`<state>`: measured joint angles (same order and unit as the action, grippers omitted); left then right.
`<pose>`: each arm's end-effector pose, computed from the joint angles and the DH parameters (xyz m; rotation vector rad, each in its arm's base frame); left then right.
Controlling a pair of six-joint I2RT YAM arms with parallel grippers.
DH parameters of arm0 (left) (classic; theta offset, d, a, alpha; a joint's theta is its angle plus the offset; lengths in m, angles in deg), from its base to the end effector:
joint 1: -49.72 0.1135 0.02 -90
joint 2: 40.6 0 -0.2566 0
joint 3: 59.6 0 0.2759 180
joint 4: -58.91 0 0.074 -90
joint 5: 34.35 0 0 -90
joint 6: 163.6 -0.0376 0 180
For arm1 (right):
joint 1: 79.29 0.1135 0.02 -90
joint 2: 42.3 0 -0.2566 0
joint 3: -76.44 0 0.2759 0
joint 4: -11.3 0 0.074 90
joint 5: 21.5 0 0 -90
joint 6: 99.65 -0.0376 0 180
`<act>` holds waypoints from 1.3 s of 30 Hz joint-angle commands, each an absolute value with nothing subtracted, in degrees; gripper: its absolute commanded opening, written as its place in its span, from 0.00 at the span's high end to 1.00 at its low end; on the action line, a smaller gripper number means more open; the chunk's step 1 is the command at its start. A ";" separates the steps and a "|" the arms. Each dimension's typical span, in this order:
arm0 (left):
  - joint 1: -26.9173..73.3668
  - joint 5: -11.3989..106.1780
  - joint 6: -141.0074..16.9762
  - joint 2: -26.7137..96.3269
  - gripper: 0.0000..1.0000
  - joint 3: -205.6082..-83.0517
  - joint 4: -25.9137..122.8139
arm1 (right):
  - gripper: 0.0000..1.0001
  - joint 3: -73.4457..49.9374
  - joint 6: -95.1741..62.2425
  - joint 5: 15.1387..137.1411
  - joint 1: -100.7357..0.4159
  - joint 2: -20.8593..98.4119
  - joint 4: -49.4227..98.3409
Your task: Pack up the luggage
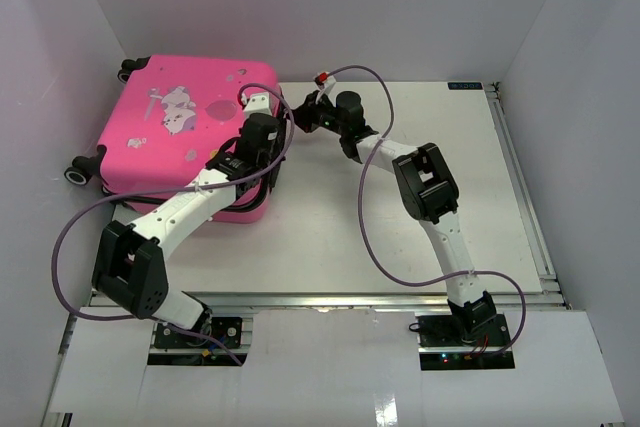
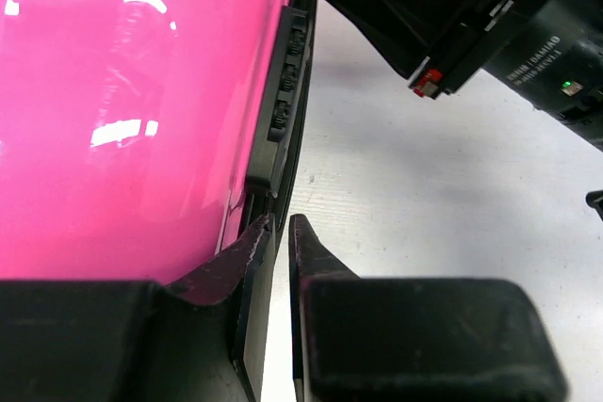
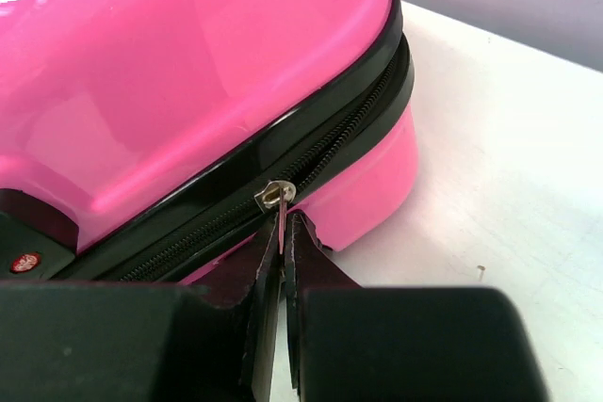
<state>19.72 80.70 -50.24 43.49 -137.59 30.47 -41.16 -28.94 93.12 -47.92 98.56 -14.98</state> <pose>0.3171 -0.1647 0.2781 -0.1230 2.1076 -0.0787 0.4875 0.3156 0.1722 -0.5254 1.5263 1.0197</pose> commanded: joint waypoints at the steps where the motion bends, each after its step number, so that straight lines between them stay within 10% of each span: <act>1: 26.95 95.64 -50.76 39.86 0.74 -134.20 20.70 | 0.92 -43.85 -31.91 92.01 -50.08 98.21 -22.25; 12: 20.64 71.17 -62.53 35.87 0.64 -137.28 23.57 | 0.92 -44.00 -31.40 94.53 -49.67 98.82 -22.75; 39: 13.66 99.72 -66.96 63.80 0.49 -149.03 31.75 | 0.92 -35.56 -28.13 95.61 -50.74 95.18 -24.15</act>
